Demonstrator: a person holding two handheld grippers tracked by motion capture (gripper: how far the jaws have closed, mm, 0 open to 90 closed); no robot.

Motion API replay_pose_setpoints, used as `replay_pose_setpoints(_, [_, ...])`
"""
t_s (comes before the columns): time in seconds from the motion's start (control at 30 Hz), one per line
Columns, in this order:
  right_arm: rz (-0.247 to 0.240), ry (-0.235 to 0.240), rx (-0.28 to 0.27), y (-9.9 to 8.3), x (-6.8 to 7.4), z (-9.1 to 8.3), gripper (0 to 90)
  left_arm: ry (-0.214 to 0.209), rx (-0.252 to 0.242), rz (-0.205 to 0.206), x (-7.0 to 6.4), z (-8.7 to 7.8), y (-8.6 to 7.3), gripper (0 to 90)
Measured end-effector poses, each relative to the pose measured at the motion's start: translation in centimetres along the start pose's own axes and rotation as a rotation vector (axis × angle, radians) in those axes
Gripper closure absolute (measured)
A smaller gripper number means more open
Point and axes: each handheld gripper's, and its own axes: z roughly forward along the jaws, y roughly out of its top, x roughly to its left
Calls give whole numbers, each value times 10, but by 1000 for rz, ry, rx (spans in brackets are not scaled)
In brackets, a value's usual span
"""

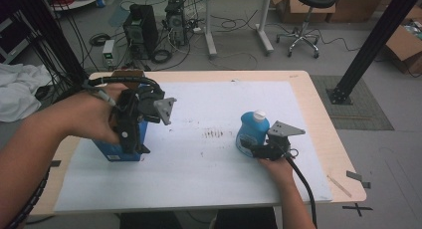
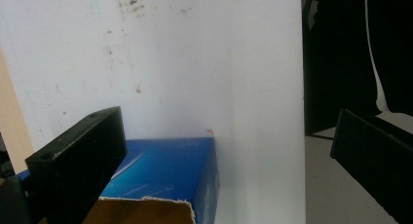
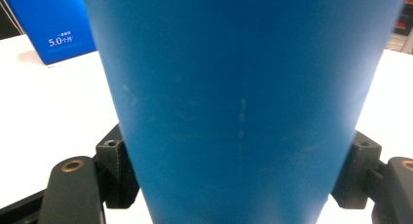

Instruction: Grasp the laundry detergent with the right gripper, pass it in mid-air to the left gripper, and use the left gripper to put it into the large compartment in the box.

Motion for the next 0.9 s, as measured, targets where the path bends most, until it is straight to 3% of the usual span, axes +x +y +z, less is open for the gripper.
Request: replay_pose_setpoints(0.9, [-8, -13, 5, -3, 2, -2, 419, 2, -2, 1, 1, 1, 1, 3])
